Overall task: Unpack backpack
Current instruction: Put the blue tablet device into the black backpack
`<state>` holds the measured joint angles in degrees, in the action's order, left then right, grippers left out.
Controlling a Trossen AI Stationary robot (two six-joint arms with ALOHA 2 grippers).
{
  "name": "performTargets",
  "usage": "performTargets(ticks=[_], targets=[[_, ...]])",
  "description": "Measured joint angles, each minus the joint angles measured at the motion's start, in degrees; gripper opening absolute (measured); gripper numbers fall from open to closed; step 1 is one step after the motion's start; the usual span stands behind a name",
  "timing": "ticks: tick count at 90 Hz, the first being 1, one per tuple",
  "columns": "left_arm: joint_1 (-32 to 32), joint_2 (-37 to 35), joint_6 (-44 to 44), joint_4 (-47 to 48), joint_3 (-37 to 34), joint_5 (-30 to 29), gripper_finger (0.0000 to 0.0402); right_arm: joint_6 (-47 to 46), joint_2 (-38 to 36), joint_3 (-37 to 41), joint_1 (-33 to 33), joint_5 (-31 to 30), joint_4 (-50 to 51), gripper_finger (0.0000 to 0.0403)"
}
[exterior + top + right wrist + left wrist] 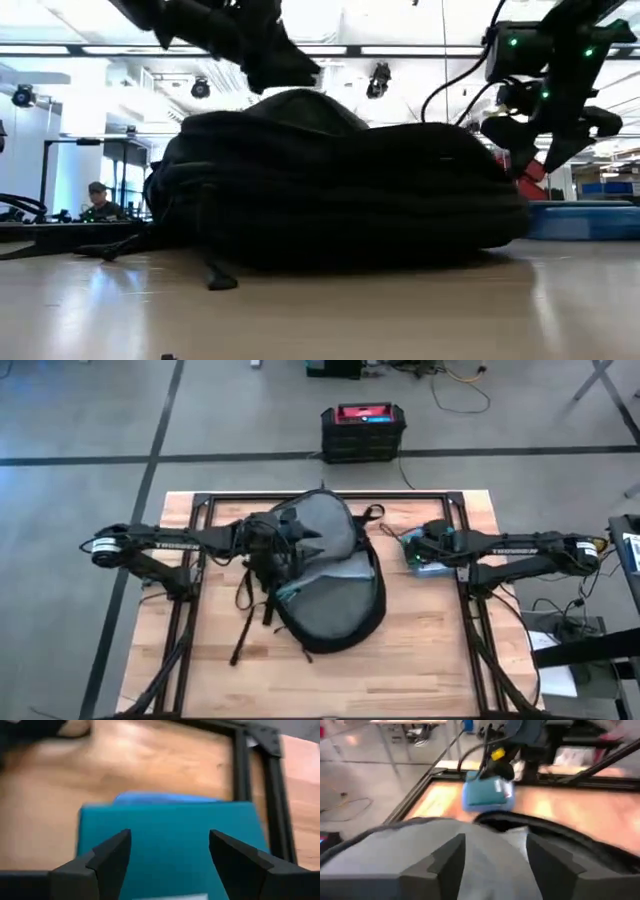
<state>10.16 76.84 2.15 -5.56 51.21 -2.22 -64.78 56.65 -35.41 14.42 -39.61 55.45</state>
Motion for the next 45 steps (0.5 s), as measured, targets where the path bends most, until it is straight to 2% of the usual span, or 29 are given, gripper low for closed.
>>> performTargets(ticks=[13,27,45], targets=[[0.06,-0.95,0.76,4.02,1.22,-5.94,0.0206,-8.09,-0.27,0.38,3.03,-3.21,-0.46,0.0205],[-1.29,-1.68,0.22,3.80,0.90,-6.15,0.0190,-17.86,-0.25,0.62,6.56,-4.61,-0.24,0.0146],[-4.57,-1.88,0.31,4.52,0.19,-6.14,0.0160,-19.65,-0.29,0.62,14.31,-1.86,2.66,0.0052]])
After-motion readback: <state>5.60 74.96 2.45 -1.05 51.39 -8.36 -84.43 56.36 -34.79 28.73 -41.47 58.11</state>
